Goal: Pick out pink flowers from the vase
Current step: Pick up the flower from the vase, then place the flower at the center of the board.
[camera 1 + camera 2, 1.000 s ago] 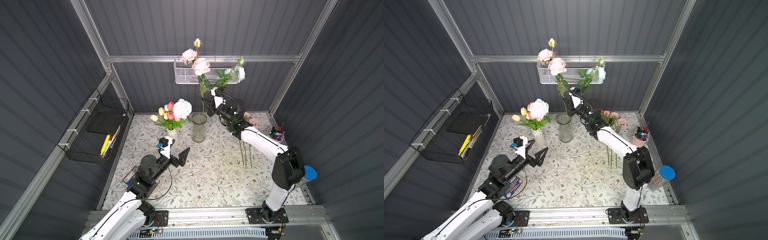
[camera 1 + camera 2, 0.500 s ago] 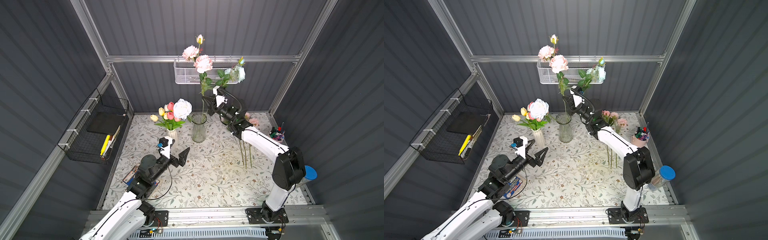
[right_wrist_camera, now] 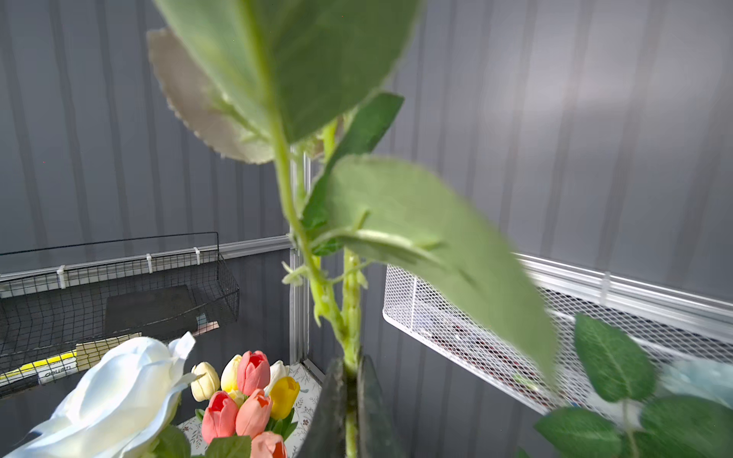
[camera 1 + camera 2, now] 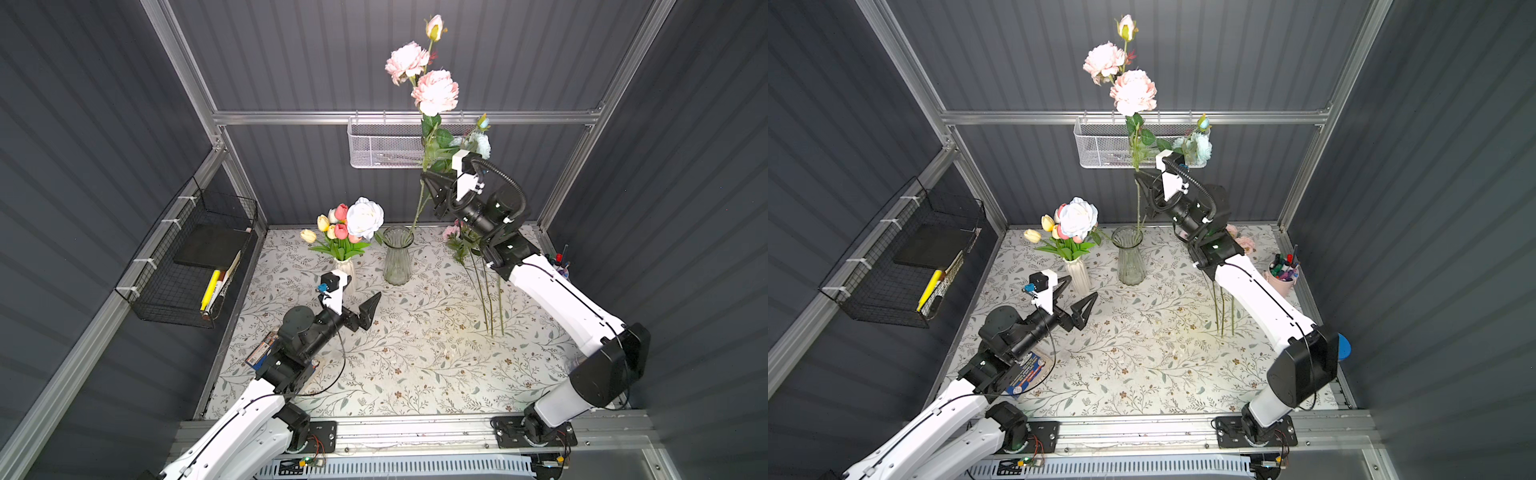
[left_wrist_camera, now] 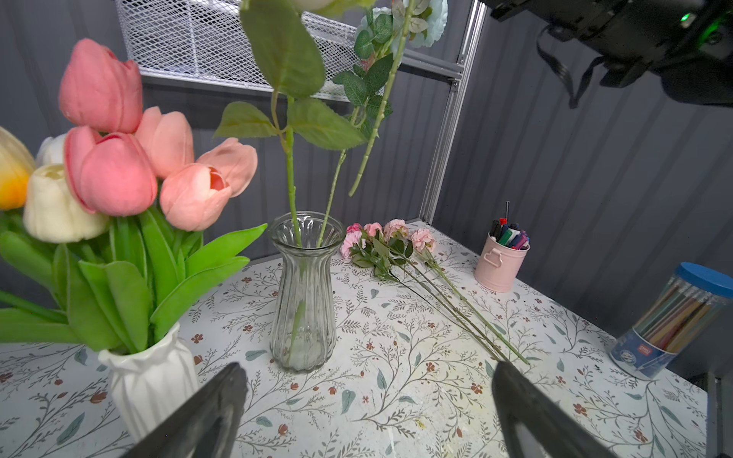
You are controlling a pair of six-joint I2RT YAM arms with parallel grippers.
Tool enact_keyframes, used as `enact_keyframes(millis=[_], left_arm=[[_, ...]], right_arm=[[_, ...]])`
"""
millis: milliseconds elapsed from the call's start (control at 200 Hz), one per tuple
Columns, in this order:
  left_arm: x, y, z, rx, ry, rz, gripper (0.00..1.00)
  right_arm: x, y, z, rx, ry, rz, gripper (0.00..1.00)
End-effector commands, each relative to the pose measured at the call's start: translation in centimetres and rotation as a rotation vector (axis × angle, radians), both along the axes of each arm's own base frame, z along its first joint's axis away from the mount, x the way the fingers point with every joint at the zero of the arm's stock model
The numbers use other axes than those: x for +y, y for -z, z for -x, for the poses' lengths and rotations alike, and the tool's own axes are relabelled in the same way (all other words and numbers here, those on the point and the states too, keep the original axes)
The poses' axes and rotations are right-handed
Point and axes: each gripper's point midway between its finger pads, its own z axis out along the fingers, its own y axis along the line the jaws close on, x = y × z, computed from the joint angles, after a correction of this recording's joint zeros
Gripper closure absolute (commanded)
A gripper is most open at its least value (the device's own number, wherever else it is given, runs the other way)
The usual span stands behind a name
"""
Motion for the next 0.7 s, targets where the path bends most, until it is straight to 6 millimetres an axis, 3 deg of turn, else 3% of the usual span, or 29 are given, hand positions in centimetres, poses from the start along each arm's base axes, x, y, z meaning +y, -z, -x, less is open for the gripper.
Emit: enact_keyframes(millis=[0, 140, 280, 385, 585, 695], left_arm=[[-0.6, -3.4, 0.0, -0.077, 0.023, -0.011, 0.03], [-2.0, -3.8, 0.3, -0.078, 0.049, -0.061, 0.03], [-3.4, -2.2, 1.2, -0.076, 0.07, -0.123, 0.02], [-3.2, -0.9, 1.4, -0.074, 0.064, -0.134, 0.01], [-2.3, 0.5, 1.3, -0.037, 0.022, -0.144, 0.01], [-1.9, 0.3, 1.4, -0.033, 0.007, -0.123, 0.01]], right_arm=[[-1.6, 3.1, -0.1, 0.109, 0.083, 0.058, 1.0], [-3.2, 5.6, 1.8, 0.204, 0.113, 0.097, 1.0], [-5.8, 7.7, 3.8, 0.271, 0.187, 0.103, 1.0], [-8.5, 8.8, 5.4, 0.311, 0.273, 0.125, 1.0], [-14.4, 12.0, 5.8, 0.428, 0.425, 0.093, 1.0], [-16.4, 13.8, 5.2, 0.499, 0.479, 0.079, 1.0]])
